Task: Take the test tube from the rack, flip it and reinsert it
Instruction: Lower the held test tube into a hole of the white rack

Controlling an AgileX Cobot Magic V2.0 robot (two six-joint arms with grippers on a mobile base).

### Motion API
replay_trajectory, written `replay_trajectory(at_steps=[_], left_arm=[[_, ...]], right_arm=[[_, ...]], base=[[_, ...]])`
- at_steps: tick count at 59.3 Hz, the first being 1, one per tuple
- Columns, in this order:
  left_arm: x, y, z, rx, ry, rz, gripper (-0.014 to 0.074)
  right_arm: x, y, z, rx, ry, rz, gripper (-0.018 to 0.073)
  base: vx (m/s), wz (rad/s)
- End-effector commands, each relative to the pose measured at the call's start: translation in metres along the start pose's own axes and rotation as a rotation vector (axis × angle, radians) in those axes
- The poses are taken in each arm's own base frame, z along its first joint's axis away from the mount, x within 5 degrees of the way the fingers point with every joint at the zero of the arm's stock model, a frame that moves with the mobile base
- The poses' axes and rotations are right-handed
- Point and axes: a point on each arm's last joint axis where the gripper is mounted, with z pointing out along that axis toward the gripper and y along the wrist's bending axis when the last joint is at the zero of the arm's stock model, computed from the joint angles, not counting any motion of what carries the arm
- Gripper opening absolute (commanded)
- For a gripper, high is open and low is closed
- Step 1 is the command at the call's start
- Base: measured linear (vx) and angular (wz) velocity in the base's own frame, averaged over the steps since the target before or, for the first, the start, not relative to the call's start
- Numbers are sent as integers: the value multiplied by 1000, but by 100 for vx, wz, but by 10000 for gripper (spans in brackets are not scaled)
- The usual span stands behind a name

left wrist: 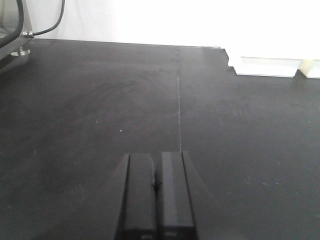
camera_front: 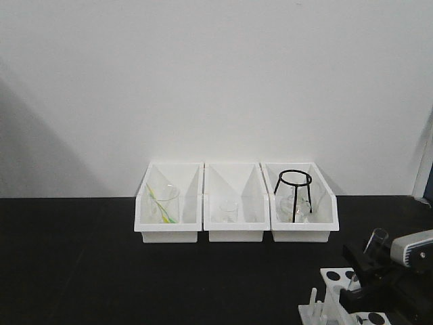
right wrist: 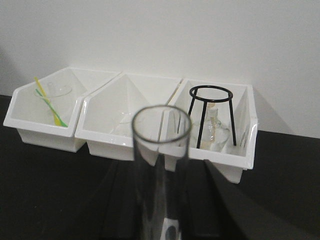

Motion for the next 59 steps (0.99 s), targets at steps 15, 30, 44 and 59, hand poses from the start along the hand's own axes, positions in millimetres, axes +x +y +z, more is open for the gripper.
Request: replay_trajectory(at_steps=[15, 30, 44, 59], left_arm=[[-8, -2, -1, 23, -96, -3, -6], [-8, -2, -1, 23, -96, -3, -6], [-8, -2, -1, 23, -96, -3, -6], [-8, -2, -1, 23, -96, -3, -6]], right_arm=[[-2, 6, -16, -32, -150, 2, 134], [-24, -1, -7, 13, -217, 23, 134], [-57, -4, -12, 40, -142, 35, 134], [-61, -4, -30, 82, -33, 77, 134]], base=[[0, 0], [0, 0], [0, 0], [0, 0]])
